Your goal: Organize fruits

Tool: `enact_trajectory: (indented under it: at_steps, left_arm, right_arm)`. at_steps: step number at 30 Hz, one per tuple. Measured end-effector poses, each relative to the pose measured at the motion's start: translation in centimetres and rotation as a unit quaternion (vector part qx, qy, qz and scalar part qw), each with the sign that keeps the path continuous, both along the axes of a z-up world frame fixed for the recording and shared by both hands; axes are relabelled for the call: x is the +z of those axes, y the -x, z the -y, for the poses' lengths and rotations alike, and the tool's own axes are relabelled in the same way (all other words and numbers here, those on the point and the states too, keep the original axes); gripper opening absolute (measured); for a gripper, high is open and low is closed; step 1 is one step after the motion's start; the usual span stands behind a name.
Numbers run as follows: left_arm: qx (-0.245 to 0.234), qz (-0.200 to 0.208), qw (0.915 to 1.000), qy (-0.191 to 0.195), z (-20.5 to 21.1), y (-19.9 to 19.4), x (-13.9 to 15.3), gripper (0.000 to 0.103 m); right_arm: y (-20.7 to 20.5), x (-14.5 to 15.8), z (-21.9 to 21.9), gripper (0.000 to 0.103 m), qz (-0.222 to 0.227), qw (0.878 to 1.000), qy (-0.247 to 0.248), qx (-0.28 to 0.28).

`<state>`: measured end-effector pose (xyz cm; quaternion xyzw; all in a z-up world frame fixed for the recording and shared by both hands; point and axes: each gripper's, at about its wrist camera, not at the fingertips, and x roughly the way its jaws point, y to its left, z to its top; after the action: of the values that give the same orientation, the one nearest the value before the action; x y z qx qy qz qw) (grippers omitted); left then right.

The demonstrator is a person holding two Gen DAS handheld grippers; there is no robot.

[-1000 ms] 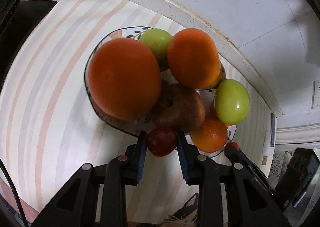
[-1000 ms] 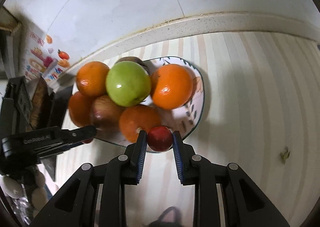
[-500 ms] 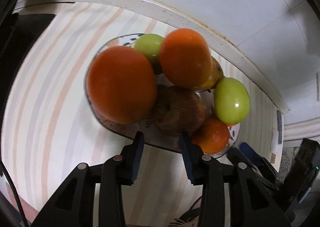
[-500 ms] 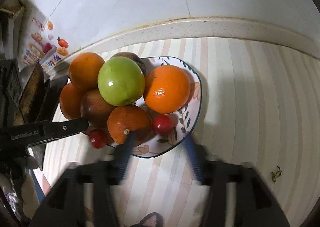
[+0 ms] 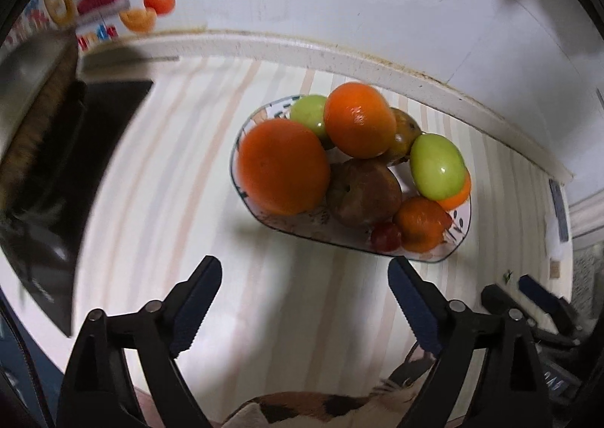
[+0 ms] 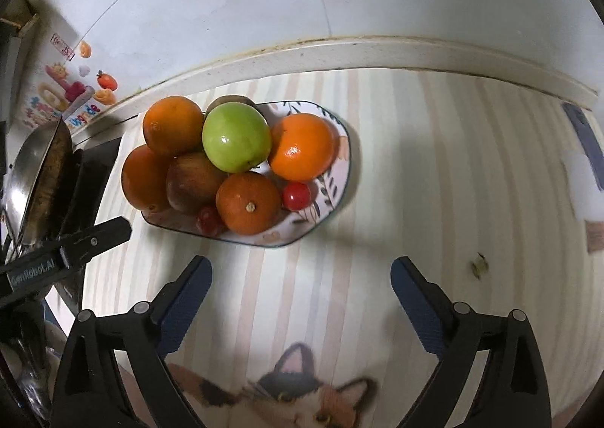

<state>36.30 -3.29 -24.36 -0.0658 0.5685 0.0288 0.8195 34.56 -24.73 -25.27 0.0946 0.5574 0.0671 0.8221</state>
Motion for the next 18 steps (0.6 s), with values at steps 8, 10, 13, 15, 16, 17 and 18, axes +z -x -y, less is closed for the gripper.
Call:
enact_trajectory:
  at_steps: [8,10,13,15,16,17,18]
  left_arm:
    - [-0.030,0.038,0.9978,-0.045,0.6,4.4,4.8,0.093]
    - [-0.036,0.048,0.9971,-0.047,0.4,5.6,6.1,0.093]
    - [-0.044,0.060,0.9958,-0.053,0.4,7.1,7.7,0.093]
    - [-0.049,0.071,0.9949,-0.053,0.0,8.5,9.0,0.093]
    - [-0.052,0.080,0.9940,-0.053,-0.2,9.5,9.9,0.093]
    - [-0.054,0.086,0.9932,-0.056,-0.3,10.0,10.3,0.093]
    - [-0.056,0.095,0.9921,-0.060,-0.5,10.9,11.1,0.093]
  right_arm:
    - [4.1,6.3,0.1,0.100,0.038,0.998,0.033,-0.030]
    - [5.3,7.7,-0.1,0.100,0.048,0.997,0.038,-0.035]
    - [7.6,10.4,-0.5,0.100,0.066,0.996,0.045,-0.045]
    - [9.1,11.9,-0.8,0.100,0.077,0.994,0.050,-0.052]
    - [9.8,12.7,-1.0,0.100,0.082,0.994,0.052,-0.055]
    - [11.0,13.7,-1.3,0.100,0.091,0.993,0.054,-0.059]
    - [11.8,14.5,-1.5,0.100,0.096,0.992,0.056,-0.061]
